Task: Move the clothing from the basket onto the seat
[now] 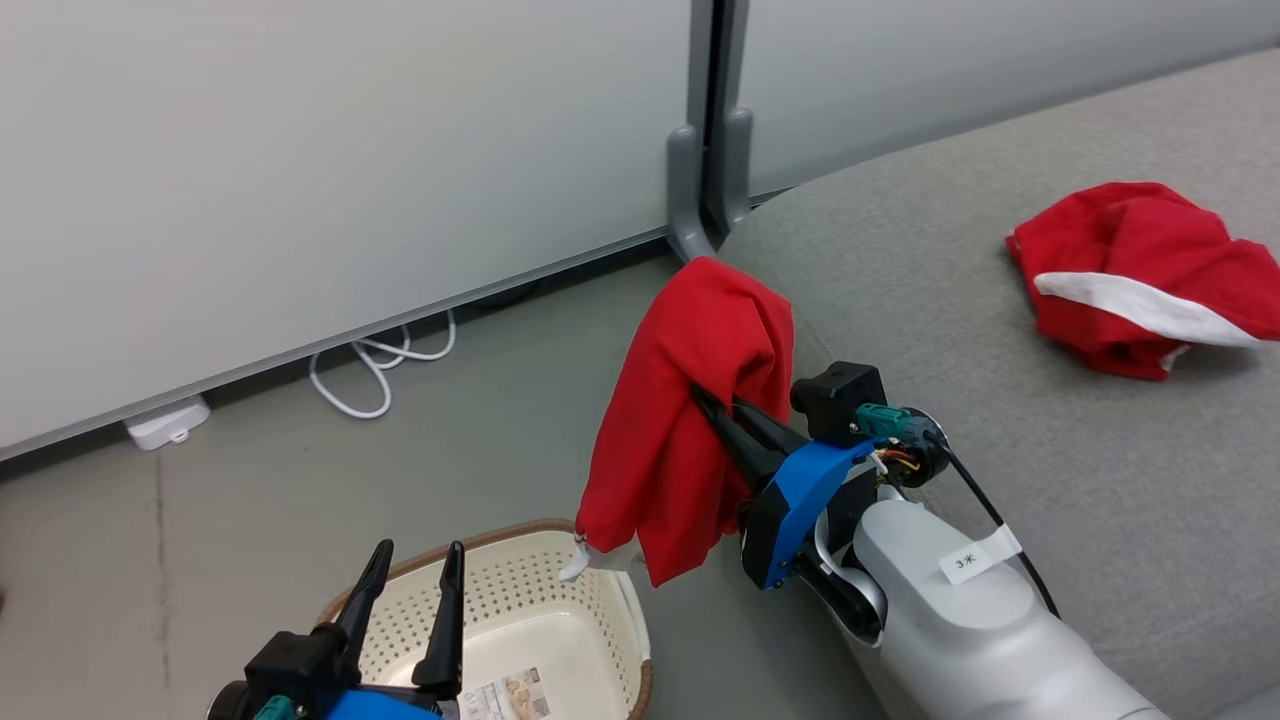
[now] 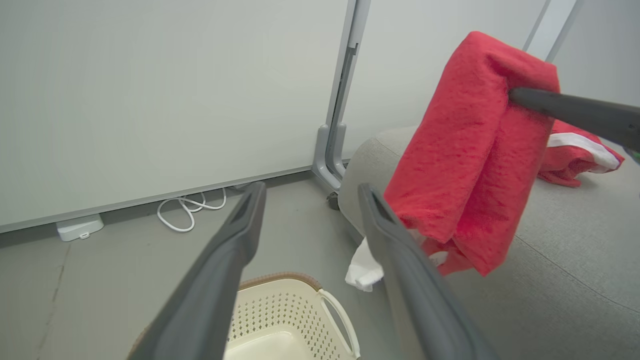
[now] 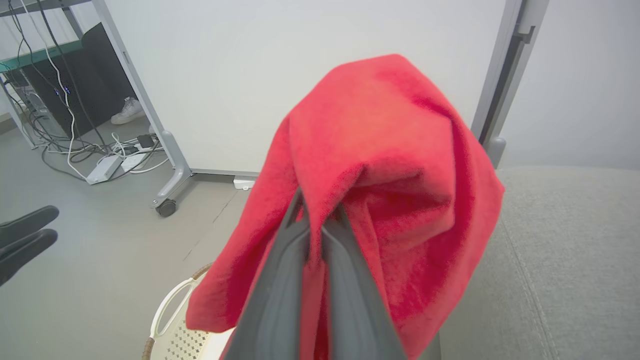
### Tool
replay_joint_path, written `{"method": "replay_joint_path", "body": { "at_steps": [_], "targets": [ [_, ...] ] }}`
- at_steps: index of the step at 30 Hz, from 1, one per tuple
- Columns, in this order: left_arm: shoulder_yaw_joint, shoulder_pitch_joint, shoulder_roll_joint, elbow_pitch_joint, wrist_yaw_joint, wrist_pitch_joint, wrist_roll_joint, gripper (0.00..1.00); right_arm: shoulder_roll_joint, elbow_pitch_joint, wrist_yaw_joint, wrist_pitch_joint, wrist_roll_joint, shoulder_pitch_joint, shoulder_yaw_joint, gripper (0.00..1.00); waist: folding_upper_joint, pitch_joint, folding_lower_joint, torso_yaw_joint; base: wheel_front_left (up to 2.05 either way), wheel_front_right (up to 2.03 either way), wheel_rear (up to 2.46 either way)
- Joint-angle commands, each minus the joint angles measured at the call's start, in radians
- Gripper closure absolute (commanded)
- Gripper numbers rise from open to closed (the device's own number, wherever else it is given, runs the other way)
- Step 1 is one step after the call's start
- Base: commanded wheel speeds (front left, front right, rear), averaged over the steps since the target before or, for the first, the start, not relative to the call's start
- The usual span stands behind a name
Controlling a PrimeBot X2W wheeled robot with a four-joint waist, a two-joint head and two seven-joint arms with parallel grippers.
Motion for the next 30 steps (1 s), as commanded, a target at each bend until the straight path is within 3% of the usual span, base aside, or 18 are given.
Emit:
{"method": "replay_joint_path", "body": {
  "at_steps": [1, 15, 30],
  "targets": [
    [0.001, -0.018, 0.005, -0.009, -0.001, -0.003, 0.003, 0.00, -0.002, -0.005, 0.000, -0.006, -0.009, 0.012, -0.002, 1.00, 0.0000, 0.014, 0.0000, -0.070, 0.00, 0.00, 0.00],
    [-0.025, -0.084, 0.034, -0.027, -0.001, -0.003, 0.009, 0.00, -0.001, -0.036, 0.000, -0.005, -0.029, 0.020, -0.058, 1.00, 0.0000, 0.079, 0.0000, -0.307, 0.00, 0.00, 0.00],
    [-0.135, -0.185, 0.076, 0.023, -0.001, -0.003, -0.029, 0.00, -0.003, -0.085, 0.000, -0.005, -0.129, 0.082, -0.229, 1.00, 0.0000, 0.128, 0.0000, -0.330, 0.00, 0.00, 0.00]
  ]
}}
